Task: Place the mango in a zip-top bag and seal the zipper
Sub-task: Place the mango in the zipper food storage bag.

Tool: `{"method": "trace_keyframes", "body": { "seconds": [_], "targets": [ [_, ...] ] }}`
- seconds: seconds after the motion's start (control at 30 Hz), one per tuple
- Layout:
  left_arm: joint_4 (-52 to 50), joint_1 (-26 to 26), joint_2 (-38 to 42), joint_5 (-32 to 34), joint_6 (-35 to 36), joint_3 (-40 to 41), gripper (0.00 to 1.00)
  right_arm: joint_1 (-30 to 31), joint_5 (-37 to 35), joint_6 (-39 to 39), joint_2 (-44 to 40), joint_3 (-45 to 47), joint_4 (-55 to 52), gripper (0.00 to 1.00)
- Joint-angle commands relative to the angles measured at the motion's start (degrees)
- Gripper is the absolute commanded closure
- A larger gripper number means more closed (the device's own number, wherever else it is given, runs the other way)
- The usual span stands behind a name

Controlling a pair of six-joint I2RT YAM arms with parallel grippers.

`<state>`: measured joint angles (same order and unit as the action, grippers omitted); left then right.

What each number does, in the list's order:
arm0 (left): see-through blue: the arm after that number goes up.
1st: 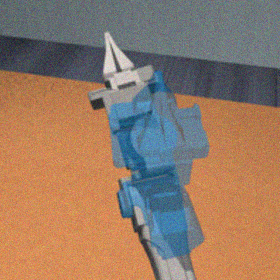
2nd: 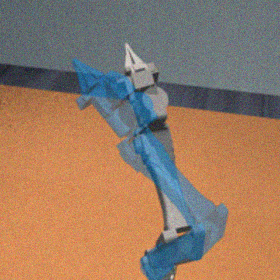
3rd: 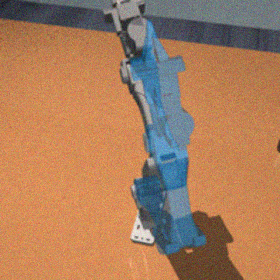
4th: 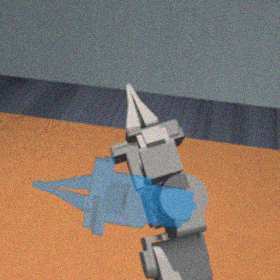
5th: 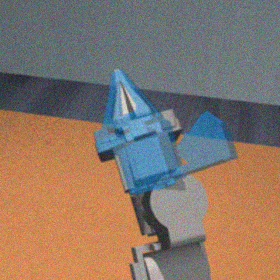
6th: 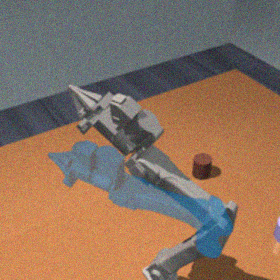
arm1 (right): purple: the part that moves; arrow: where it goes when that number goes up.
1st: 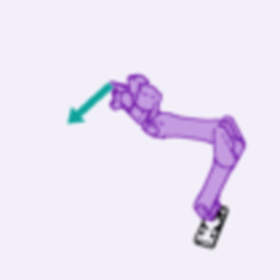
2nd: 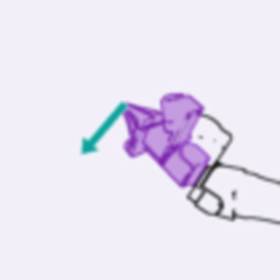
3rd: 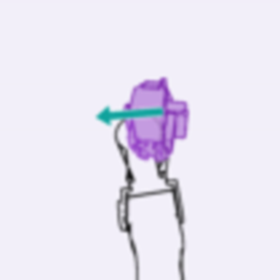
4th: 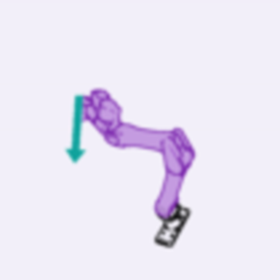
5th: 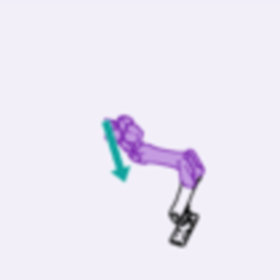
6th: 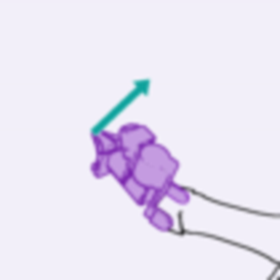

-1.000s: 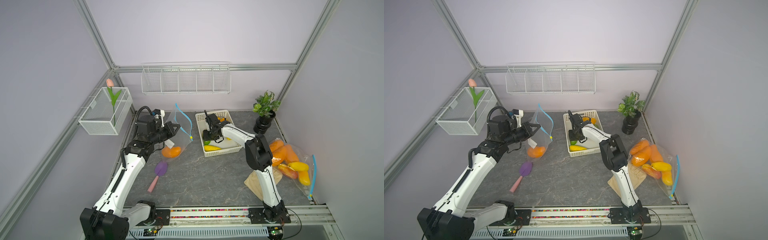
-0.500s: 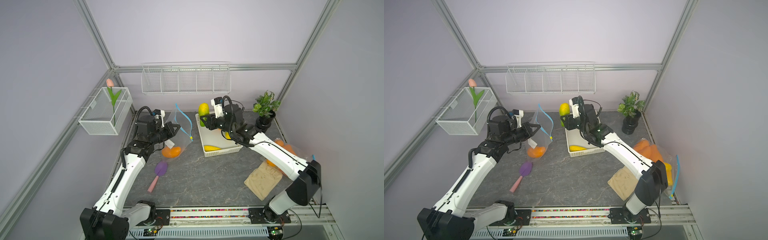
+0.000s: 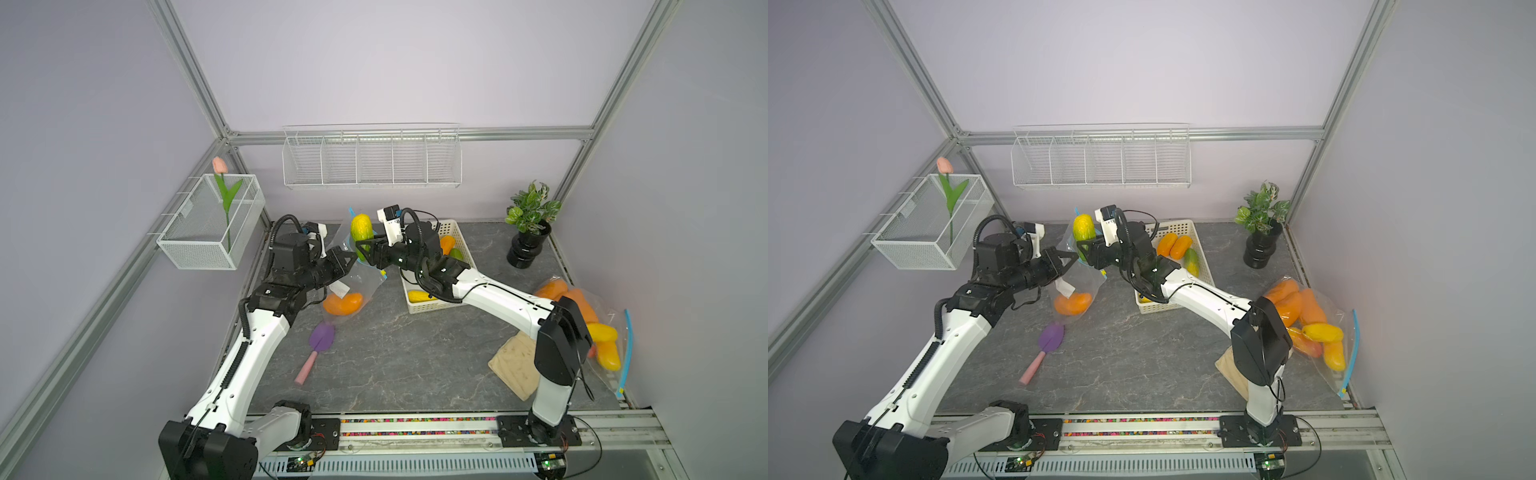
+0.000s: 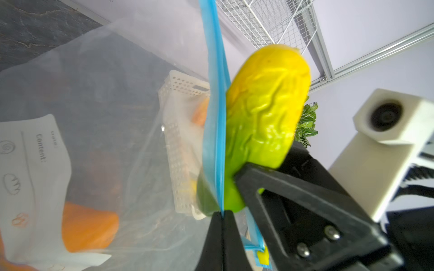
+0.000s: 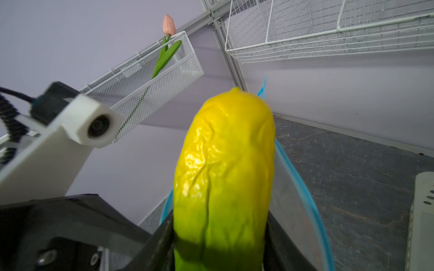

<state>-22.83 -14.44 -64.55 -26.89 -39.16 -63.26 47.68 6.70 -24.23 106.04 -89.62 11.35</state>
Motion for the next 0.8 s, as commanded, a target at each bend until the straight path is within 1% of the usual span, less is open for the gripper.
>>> {"method": "trace_keyframes", "body": {
  "seconds": [0.0,0.03,0.13,0.17,0.27,0.37,0.4,0.43,0.5,0.53,0.63,0.67,0.7,0.77],
  "targets": [
    [0.7,-0.2,1.7,0.1,1.0,-0.8,1.0,0.4,0.0,0.3,-0.9,-0.4,1.1,0.36],
    [0.3,-0.2,1.5,0.1,1.2,-1.2,1.0,0.3,0.3,1.0,-1.0,-0.5,0.4,0.3],
    [-0.5,-0.1,1.4,0.3,1.8,-2.0,1.0,0.1,0.1,2.0,-2.2,0.4,-0.3,0.15],
    [-0.8,-0.1,1.4,0.3,2.1,-2.1,1.0,0.0,0.1,2.5,-2.8,0.7,-0.6,0.13],
    [-1.6,0.1,1.7,0.9,2.9,-2.5,1.0,-1.2,-0.2,2.9,-5.9,1.5,-3.1,0.12],
    [-2.5,0.3,1.7,1.3,3.8,-2.8,1.0,-4.4,-0.2,3.6,-11.2,1.9,-13.2,0.13],
    [-2.7,0.3,1.7,1.3,4.1,-2.8,1.0,-5.4,-1.5,4.5,-13.3,2.1,-18.9,0.13],
    [-2.8,0.4,1.7,1.4,4.4,-2.7,1.0,-6.4,-4.8,5.3,-15.4,3.4,-23.9,0.13],
    [-2.4,0.4,1.6,1.4,4.6,-2.4,1.0,-9.0,-9.4,5.1,-19.2,7.8,-29.5,0.09],
    [-2.0,0.3,1.5,1.2,4.7,-2.3,1.0,-10.9,-10.6,4.4,-20.6,10.0,-31.6,0.09],
    [-1.3,0.4,1.1,0.6,4.5,-2.1,1.0,-15.1,-14.9,3.5,-19.7,10.8,-39.7,0.11],
    [-1.4,0.4,1.2,0.7,4.6,-2.1,1.0,-15.8,-16.8,3.4,-18.2,9.7,-42.5,0.13],
    [-1.6,0.3,1.4,0.9,4.6,-2.0,1.0,-16.6,-19.1,3.2,-16.2,8.5,-45.3,0.18],
    [-1.8,0.3,1.9,1.3,4.8,-1.7,1.0,-18.1,-21.9,3.2,-11.9,5.7,-49.0,0.2]
  ]
}}
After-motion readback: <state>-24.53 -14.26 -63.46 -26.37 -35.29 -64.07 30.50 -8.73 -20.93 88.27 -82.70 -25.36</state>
